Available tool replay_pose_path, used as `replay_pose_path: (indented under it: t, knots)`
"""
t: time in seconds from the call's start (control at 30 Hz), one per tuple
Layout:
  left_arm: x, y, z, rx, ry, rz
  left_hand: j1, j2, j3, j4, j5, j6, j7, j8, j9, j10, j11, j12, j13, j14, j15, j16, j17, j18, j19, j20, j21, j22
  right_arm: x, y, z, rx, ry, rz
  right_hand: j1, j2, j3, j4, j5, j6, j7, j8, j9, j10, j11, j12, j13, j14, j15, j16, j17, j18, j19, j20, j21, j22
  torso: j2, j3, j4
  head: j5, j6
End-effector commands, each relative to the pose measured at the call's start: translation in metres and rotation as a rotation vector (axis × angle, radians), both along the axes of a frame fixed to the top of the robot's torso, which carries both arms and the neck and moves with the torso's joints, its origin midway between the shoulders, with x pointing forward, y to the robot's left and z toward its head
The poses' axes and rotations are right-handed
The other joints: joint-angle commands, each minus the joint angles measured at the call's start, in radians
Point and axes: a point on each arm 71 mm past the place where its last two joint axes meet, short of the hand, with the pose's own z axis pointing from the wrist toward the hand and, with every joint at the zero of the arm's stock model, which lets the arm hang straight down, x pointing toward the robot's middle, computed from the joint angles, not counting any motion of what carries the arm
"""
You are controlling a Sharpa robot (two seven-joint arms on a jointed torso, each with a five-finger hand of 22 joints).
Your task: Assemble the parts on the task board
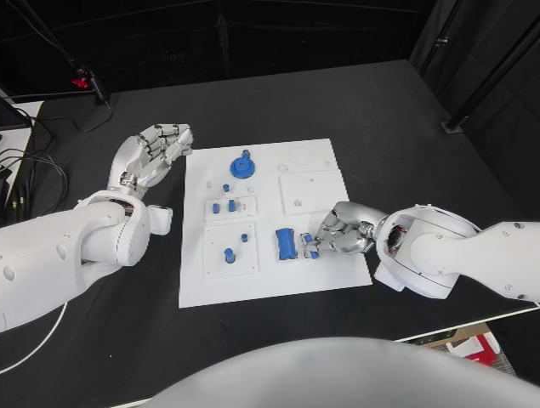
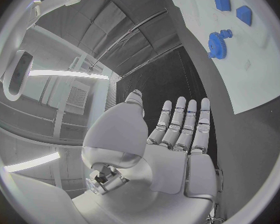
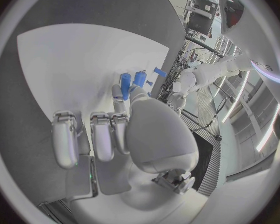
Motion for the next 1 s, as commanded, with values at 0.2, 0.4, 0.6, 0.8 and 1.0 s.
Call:
replay_pose_path:
  t: [0.2, 0.4, 0.6, 0.8, 1.0]
  knots:
    - [-0.0009, -0.0018, 0.0035, -0.016, -0.037, -0.019, 0.003, 0.009, -0.007, 0.001, 0.004, -0.009, 0.128, 0.006, -0.001, -0.01, 0.0, 0.004, -0.001, -0.002, -0.003, 0.005, -0.001, 0.004, 0.002, 0.002, 0.006, -0.001, -0.0001, 0.0033, 0.0004, -0.022, -0.008, 0.025, 0.0, -0.002, -0.009, 0.002, -0.007, 0.003, -0.002, 0.001, 0.002, 0.104, 0.003, 0.0, 0.263, 0.106, -0.004, 0.002, 0.263, -0.007, 0.108, -0.006, 0.003, 0.263, 0.001, -0.0007, -0.0007, 0.001, 0.0]
    - [-0.0009, -0.0021, 0.0034, -0.016, -0.037, -0.019, 0.004, 0.01, -0.008, 0.001, 0.006, -0.01, 0.128, 0.006, -0.001, -0.011, 0.0, 0.005, -0.002, -0.002, -0.003, 0.006, -0.002, 0.004, 0.002, 0.002, 0.006, -0.002, 0.0008, 0.0037, -0.0003, -0.025, -0.007, 0.024, -0.005, 0.0, -0.014, 0.005, -0.01, 0.005, -0.003, 0.002, 0.004, 0.104, 0.003, 0.0, 0.263, 0.106, -0.004, 0.002, 0.263, -0.007, 0.108, -0.005, 0.003, 0.263, 0.001, -0.0004, -0.0003, 0.0, 0.0]
    - [-0.0009, -0.0024, 0.0034, -0.017, -0.037, -0.019, 0.004, 0.01, -0.008, 0.001, 0.006, -0.01, 0.128, 0.006, -0.001, -0.011, 0.0, 0.005, -0.002, -0.002, -0.003, 0.006, -0.002, 0.004, 0.002, 0.002, 0.006, -0.002, 0.0019, 0.0039, -0.0012, -0.028, -0.005, 0.022, -0.018, 0.007, -0.023, 0.007, -0.012, 0.006, -0.003, 0.004, 0.006, 0.104, 0.002, 0.0, 0.263, 0.106, -0.004, 0.002, 0.263, -0.007, 0.108, -0.005, 0.003, 0.263, 0.0, -0.0002, 0.0, 0.001, 0.0]
    - [-0.0009, -0.0025, 0.0034, -0.016, -0.037, -0.02, 0.004, 0.01, -0.008, 0.001, 0.006, -0.01, 0.128, 0.006, -0.001, -0.011, 0.0, 0.005, -0.002, -0.002, -0.003, 0.006, -0.002, 0.004, 0.002, 0.002, 0.006, -0.002, 0.0026, 0.0042, -0.0018, -0.034, -0.005, 0.025, -0.035, 0.014, -0.038, 0.008, -0.018, 0.002, -0.001, 0.003, 0.007, 0.104, 0.004, 0.0, 0.263, 0.106, -0.004, 0.002, 0.263, -0.007, 0.108, -0.005, 0.003, 0.263, 0.0, -0.0001, -0.0003, 0.002, 0.0]
    - [-0.0009, -0.0026, 0.0034, -0.017, -0.037, -0.02, 0.004, 0.01, -0.008, 0.001, 0.006, -0.01, 0.128, 0.006, -0.001, -0.011, 0.0, 0.005, -0.002, -0.002, -0.003, 0.006, -0.002, 0.004, 0.002, 0.002, 0.006, -0.002, 0.0031, 0.0043, -0.0022, -0.036, -0.005, 0.029, -0.046, 0.021, -0.049, 0.007, -0.032, -0.003, 0.0, 0.002, 0.009, 0.104, 0.005, 0.0, 0.263, 0.106, -0.004, 0.002, 0.263, -0.007, 0.108, -0.005, 0.003, 0.263, 0.0, -0.0002, -0.0003, 0.004, 0.0]
